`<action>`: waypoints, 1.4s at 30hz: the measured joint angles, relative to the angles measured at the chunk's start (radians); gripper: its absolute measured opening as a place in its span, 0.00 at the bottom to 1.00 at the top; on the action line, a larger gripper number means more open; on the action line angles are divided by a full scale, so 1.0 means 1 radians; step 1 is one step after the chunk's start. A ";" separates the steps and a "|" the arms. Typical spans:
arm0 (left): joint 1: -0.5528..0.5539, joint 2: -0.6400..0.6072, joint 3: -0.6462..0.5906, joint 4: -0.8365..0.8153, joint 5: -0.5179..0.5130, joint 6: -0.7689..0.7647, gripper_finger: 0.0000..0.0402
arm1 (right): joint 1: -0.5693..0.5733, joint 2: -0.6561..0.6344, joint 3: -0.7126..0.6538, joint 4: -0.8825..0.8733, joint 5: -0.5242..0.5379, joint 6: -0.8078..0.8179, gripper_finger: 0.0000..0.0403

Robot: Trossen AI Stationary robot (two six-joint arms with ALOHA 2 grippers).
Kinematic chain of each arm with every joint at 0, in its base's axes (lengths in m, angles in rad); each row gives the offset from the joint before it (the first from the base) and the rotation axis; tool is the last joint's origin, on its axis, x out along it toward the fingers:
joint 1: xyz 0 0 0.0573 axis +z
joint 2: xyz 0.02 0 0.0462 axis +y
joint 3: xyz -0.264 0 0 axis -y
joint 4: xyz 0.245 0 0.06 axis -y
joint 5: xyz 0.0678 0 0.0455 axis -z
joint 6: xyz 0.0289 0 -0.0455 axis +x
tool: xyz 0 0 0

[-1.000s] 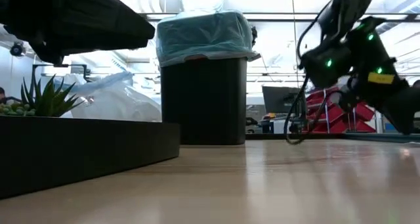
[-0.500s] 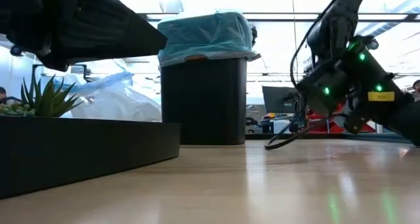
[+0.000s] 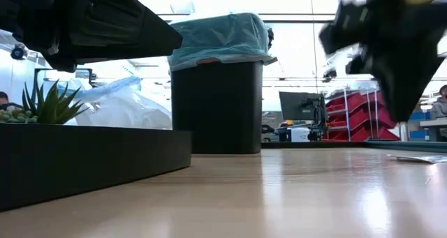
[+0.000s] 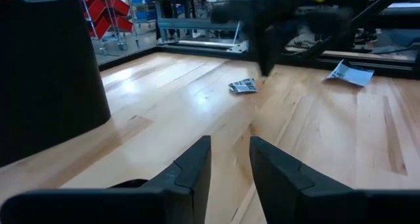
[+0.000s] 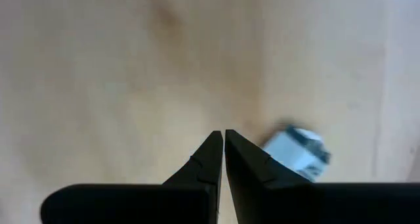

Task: Place trash/remove bag and relplace

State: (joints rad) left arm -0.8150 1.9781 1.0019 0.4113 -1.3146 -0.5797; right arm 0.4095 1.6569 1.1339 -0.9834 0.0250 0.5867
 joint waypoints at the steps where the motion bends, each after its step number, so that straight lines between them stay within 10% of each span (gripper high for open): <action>1: 0.000 0.000 0.000 0.000 0.001 -0.001 0.23 | 0.029 -0.002 0.024 -0.012 0.002 0.012 0.02; 9: 0.000 0.000 0.000 -0.006 0.019 -0.001 0.25 | 0.232 -0.053 0.054 -0.204 -0.014 0.379 0.02; 24: 0.001 0.000 -0.003 -0.041 0.019 -0.002 0.23 | 0.588 -0.044 -0.204 0.039 -0.402 1.040 0.02; 34: 0.006 0.000 -0.003 -0.056 0.018 -0.005 0.20 | 0.479 0.062 -0.228 0.279 -0.294 0.939 0.02; 42: 0.008 0.000 -0.004 -0.053 0.018 -0.014 0.21 | 0.304 0.131 -0.057 0.369 0.094 0.525 0.02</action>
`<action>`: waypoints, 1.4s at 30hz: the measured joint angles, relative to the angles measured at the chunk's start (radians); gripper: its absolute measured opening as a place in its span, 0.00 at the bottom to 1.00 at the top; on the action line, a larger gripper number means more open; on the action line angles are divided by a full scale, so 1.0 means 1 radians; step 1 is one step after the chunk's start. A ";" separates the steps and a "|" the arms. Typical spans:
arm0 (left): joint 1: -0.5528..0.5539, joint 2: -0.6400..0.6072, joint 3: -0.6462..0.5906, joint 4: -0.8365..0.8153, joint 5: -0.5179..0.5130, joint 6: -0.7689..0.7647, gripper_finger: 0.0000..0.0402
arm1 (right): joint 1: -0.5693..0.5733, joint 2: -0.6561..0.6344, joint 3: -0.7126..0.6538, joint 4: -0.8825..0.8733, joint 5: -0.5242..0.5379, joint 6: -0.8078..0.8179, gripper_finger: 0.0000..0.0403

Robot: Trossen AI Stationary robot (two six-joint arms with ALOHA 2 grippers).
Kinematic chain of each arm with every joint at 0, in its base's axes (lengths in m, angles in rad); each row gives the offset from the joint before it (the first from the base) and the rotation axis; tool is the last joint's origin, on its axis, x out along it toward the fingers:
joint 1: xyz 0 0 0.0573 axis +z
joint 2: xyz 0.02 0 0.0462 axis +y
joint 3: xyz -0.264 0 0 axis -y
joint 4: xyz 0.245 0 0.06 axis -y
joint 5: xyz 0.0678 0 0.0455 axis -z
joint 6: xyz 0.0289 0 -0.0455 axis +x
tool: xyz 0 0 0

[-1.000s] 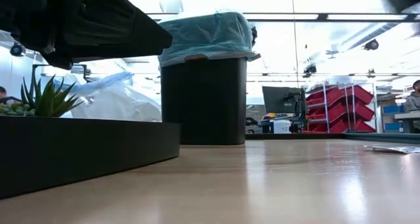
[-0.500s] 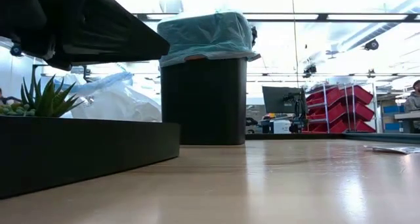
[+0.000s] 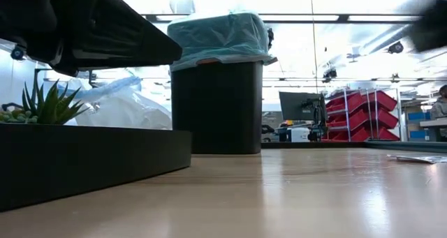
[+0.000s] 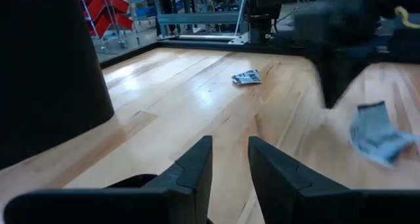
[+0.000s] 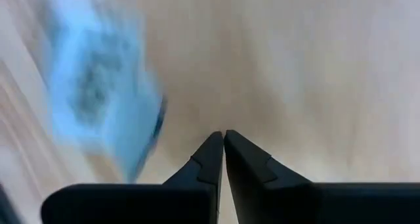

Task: Place trash/remove bag and relplace

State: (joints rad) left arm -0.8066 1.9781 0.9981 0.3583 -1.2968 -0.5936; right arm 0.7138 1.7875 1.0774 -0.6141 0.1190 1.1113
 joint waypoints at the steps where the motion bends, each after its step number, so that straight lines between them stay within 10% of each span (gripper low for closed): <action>1: 0.000 0.000 0.000 -0.001 0.000 -0.002 0.21 | -0.020 0.005 0.022 0.012 0.044 -0.050 0.02; 12: 0.004 0.000 0.000 0.021 0.094 -0.020 0.26 | -0.041 0.014 0.160 0.046 0.161 -0.380 0.04; 24: 0.124 0.052 0.112 0.129 0.553 0.140 0.28 | 0.112 -0.011 0.090 0.218 0.359 -0.384 0.40; 32: 0.192 0.249 0.416 -0.071 0.708 0.207 0.34 | 0.216 -0.243 -0.088 0.044 0.644 -0.103 0.43; 42: 0.251 0.344 0.632 -0.415 0.709 0.068 0.46 | 0.275 -0.367 -0.306 0.077 0.638 0.082 0.40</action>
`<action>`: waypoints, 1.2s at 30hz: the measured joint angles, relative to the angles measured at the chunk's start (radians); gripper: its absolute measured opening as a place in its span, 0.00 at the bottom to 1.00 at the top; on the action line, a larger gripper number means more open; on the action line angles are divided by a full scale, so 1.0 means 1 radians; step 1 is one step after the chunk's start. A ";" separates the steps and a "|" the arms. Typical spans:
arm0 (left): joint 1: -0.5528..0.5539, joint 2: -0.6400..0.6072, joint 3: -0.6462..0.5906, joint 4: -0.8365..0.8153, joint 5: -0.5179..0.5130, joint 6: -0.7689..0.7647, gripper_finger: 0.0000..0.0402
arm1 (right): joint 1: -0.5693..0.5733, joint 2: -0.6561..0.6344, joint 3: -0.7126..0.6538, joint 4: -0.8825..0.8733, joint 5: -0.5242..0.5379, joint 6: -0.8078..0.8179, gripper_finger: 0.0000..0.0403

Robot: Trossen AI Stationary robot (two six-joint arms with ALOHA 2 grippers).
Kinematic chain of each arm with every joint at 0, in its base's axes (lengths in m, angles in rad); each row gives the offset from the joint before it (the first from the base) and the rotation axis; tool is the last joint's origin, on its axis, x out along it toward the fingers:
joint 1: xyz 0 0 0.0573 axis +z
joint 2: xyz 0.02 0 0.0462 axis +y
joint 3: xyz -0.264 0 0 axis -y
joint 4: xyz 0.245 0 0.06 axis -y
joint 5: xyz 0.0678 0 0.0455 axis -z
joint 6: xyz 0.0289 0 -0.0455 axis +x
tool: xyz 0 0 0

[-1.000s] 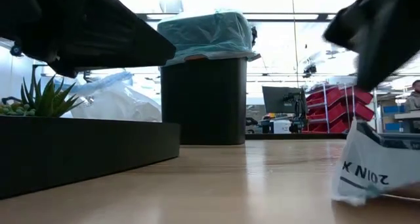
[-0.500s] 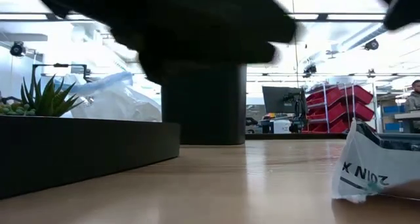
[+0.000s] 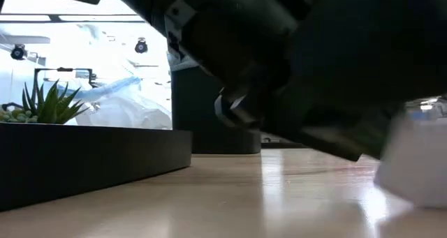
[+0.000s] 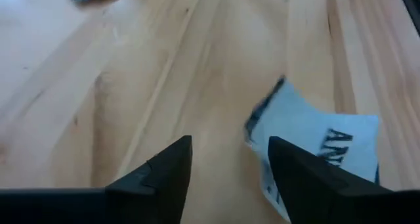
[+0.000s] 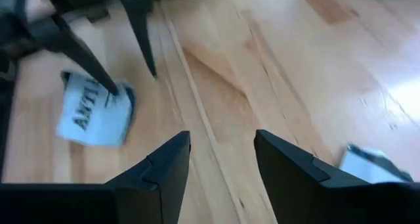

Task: Place trash/remove bag and relplace

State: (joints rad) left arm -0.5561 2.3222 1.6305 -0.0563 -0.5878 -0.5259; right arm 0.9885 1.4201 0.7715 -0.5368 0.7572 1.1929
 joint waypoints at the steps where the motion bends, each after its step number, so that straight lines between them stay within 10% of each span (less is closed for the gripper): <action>1: 0.000 0.000 0.002 -0.004 0.000 0.000 0.47 | 0.006 0.005 -0.002 0.002 0.000 0.002 0.40; 7: -0.001 -0.002 0.019 -0.015 -0.003 0.011 0.53 | 0.035 0.035 -0.006 -0.011 0.020 -0.024 0.42; 18: 0.032 -0.034 0.011 -0.181 -0.133 0.024 0.53 | -0.133 0.078 -0.284 -0.059 -0.011 0.455 0.29; 29: 0.145 -0.132 0.013 -0.144 -0.083 0.198 0.47 | -0.226 0.075 -0.393 0.791 -0.079 -0.132 0.13; 36: 0.210 -0.092 0.011 -0.114 0.058 0.233 0.44 | -0.199 0.032 -0.323 0.751 -0.086 -0.340 0.17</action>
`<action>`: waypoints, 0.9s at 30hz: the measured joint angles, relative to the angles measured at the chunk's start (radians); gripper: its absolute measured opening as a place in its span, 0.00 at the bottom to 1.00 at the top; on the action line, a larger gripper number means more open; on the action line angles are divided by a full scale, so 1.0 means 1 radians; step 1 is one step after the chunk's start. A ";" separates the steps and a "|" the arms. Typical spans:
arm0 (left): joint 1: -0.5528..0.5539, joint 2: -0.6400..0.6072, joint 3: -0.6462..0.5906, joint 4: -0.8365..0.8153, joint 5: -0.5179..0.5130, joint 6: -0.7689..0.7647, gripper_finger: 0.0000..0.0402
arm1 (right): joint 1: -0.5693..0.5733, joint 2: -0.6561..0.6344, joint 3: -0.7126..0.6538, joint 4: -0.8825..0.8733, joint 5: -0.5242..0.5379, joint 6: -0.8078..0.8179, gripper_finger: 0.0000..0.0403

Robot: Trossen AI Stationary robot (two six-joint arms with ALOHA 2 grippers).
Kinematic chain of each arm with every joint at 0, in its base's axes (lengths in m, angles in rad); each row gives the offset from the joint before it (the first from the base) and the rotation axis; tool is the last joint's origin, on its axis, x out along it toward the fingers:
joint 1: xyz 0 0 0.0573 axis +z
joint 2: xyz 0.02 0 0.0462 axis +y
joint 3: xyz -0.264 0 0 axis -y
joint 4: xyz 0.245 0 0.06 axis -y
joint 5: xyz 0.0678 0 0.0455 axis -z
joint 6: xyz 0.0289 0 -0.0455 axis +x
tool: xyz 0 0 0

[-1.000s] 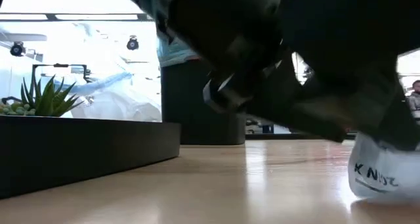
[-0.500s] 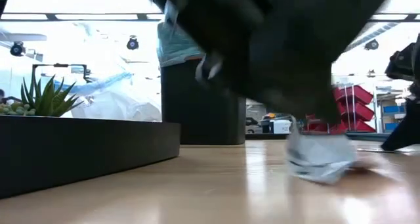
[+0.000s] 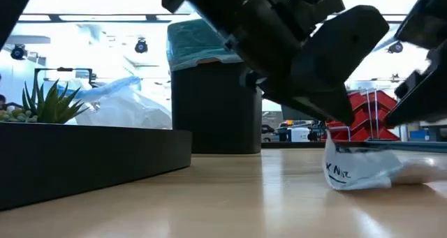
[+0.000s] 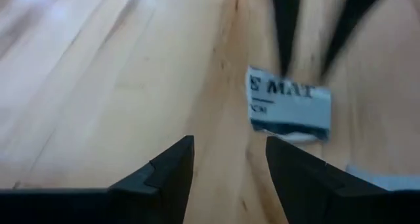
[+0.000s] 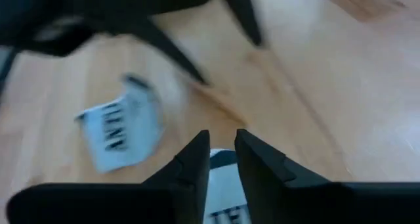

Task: Place trash/remove bag and relplace

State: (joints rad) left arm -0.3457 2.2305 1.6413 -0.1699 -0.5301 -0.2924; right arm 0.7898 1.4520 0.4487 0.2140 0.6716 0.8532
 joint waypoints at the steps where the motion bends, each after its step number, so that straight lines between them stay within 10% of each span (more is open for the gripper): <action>1: 0.004 0.002 0.000 0.012 -0.001 0.003 0.44 | 0.015 -0.006 0.012 -0.032 -0.003 -0.023 0.19; 15: 0.061 0.089 0.000 0.289 0.001 0.024 0.35 | 0.086 0.265 0.224 -0.288 0.021 -0.161 0.47; 27: 0.064 0.192 0.002 0.346 0.019 0.018 0.29 | 0.066 0.363 0.254 -0.310 0.131 -0.048 0.45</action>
State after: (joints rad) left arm -0.2813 2.4221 1.6435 0.1763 -0.5114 -0.2745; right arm 0.8563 1.8154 0.7024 -0.0960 0.8024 0.8051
